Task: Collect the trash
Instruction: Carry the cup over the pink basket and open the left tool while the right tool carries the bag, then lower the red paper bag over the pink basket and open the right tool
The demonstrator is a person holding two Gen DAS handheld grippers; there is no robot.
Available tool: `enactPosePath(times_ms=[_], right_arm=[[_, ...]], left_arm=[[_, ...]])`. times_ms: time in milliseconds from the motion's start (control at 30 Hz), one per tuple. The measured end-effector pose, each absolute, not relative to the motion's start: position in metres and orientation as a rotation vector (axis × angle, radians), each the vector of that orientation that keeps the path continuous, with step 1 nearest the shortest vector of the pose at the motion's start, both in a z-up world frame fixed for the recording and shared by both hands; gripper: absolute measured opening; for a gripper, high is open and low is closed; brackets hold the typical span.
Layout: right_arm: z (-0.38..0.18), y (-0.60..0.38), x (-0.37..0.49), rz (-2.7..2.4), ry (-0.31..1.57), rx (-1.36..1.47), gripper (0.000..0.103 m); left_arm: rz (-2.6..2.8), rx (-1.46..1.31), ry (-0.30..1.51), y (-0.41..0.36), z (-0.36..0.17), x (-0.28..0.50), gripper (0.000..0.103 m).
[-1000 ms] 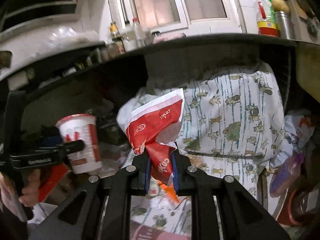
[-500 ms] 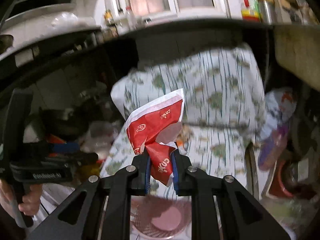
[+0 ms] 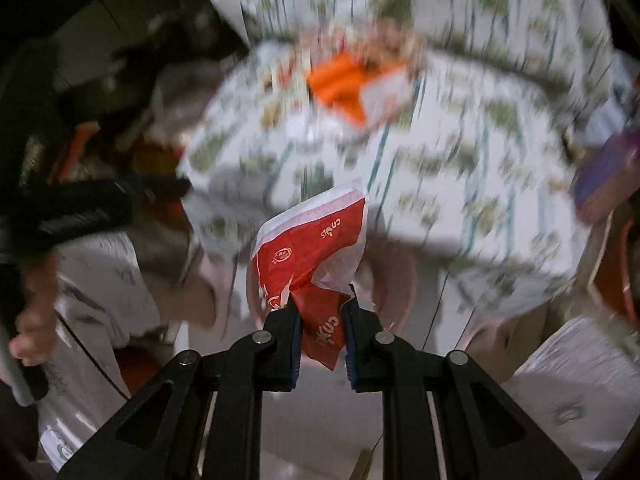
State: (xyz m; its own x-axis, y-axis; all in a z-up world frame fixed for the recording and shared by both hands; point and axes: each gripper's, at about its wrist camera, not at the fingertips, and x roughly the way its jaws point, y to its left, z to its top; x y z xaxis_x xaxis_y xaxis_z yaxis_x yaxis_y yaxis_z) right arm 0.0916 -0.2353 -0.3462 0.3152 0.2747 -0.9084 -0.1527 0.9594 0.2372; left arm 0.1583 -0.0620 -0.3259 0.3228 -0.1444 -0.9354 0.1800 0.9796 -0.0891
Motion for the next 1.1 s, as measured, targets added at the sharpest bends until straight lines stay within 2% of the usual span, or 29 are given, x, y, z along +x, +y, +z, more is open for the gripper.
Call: enactPosePath(times_ms=[200, 333, 367, 400, 433, 467, 533, 633, 767, 900, 1100], right_arm=[[-0.395, -0.225, 0.104, 0.275, 1.364, 0.126, 0.019], [-0.400, -0.235, 0.113, 0.246, 1.357, 0.227, 0.034], [-0.396, -0.239, 0.114, 0.241, 1.339, 0.251, 0.041], [-0.392, -0.241, 0.114, 0.238, 1.314, 0.268, 0.048], [-0.388, -0.242, 0.115, 0.234, 1.286, 0.279, 0.051], [-0.385, -0.243, 0.116, 0.232, 1.260, 0.282, 0.053], [-0.374, -0.245, 0.116, 0.231, 1.204, 0.277, 0.053], [-0.354, -0.248, 0.113, 0.208, 1.110, 0.265, 0.059], [-0.329, -0.245, 0.104, 0.166, 0.980, 0.165, 0.060], [-0.312, -0.243, 0.095, 0.113, 0.861, 0.080, 0.060], [-0.302, -0.242, 0.093, 0.127, 0.815, 0.086, 0.055]], left_arm=[[-0.210, 0.009, 1.240, -0.059, -0.334, 0.163, 0.051], [-0.202, -0.023, 1.227, -0.053, -0.329, 0.165, 0.051], [-0.200, -0.029, 1.223, -0.052, -0.328, 0.165, 0.051], [-0.199, -0.037, 1.213, -0.051, -0.326, 0.166, 0.056], [-0.197, -0.043, 1.200, -0.049, -0.324, 0.166, 0.060], [-0.193, -0.047, 1.187, -0.048, -0.321, 0.166, 0.066], [-0.181, -0.042, 1.151, -0.046, -0.315, 0.166, 0.067], [-0.156, -0.026, 1.100, -0.044, -0.307, 0.164, 0.078], [-0.129, -0.015, 1.045, -0.039, -0.299, 0.160, 0.085], [-0.118, -0.014, 1.011, -0.036, -0.293, 0.158, 0.086], [-0.088, -0.043, 0.975, -0.030, -0.288, 0.156, 0.088]])
